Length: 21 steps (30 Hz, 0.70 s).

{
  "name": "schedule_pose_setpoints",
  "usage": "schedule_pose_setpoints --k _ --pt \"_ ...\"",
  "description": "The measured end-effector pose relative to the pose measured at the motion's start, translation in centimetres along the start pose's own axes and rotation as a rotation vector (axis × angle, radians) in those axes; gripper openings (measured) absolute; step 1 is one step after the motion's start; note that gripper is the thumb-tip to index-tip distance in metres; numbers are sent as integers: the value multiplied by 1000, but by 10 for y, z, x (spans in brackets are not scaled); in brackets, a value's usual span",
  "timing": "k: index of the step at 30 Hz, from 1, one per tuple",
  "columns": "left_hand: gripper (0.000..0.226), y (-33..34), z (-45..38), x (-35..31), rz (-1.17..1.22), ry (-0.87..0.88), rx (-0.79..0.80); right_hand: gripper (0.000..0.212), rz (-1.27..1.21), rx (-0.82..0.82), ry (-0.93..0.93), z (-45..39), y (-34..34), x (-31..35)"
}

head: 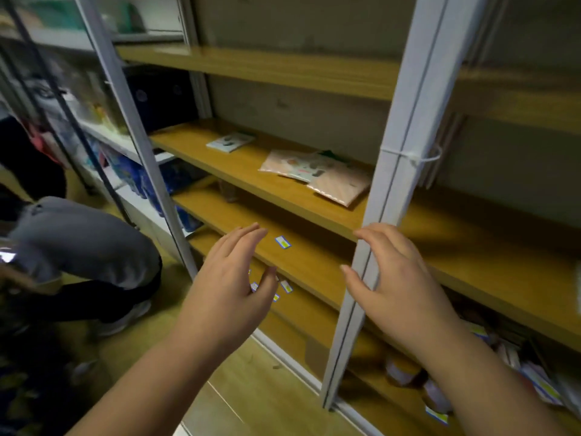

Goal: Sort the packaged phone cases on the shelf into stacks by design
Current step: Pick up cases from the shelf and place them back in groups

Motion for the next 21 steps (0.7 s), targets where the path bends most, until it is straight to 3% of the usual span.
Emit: schedule_pose_setpoints --k 8,21 --pt "61 -30 -38 60 22 -56 -11 52 14 15 -46 -61 42 55" --pt "62 -40 -175 134 -110 -43 46 50 -51 24 -2 -212 120 69"
Point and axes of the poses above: each hand's wrist, its own z-axis away from the middle knuckle, its own y-axis out of the palm, x = y × z, the point moved 6 cm from there along -z, towards the middle knuckle, and after that the axes turned 11 degrees about z, right-handed, at the moved point
